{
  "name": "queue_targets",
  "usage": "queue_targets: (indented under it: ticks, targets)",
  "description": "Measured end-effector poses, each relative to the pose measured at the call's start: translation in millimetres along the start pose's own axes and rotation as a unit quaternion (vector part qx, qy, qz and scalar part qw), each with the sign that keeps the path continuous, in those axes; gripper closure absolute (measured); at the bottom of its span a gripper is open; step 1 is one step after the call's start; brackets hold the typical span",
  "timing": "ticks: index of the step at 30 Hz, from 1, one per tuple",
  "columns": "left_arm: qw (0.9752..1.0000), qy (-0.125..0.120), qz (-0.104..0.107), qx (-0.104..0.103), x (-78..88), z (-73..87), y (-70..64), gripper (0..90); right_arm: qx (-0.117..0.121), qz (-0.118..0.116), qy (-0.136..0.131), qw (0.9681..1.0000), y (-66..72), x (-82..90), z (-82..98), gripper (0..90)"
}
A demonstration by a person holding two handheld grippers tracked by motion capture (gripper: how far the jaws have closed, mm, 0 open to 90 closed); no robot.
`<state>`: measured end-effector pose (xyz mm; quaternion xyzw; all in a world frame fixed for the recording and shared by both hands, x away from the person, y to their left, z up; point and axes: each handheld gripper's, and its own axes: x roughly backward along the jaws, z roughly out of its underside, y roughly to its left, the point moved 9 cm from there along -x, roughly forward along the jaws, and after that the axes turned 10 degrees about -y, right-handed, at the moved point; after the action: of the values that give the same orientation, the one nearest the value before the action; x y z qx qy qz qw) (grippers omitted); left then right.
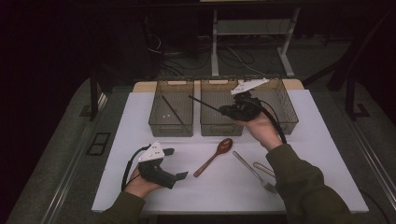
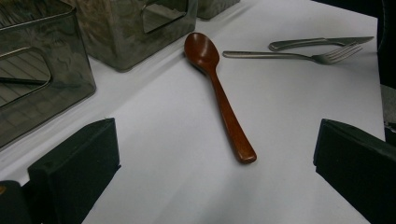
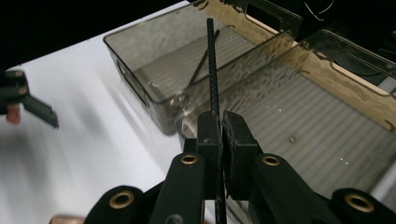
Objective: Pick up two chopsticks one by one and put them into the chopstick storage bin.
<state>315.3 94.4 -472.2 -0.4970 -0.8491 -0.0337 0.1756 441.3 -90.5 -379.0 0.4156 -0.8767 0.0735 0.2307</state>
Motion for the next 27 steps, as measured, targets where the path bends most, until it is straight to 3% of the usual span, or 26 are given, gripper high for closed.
queue_targets:
  ticks: [12, 27]
  targets:
    - [1.0, -0.004, 0.004, 0.002, 0.2, -1.0, -1.0, 0.0, -0.019, 0.017, 0.028, 0.9993, -0.9, -60.5, -14.9, 85.0]
    - [0.9999, -0.009, 0.013, -0.001, -1.7, -3.6, -4.7, 0.0, -0.026, 0.041, 0.065, 0.9967, -1.8, -127.1, -33.2, 85.0]
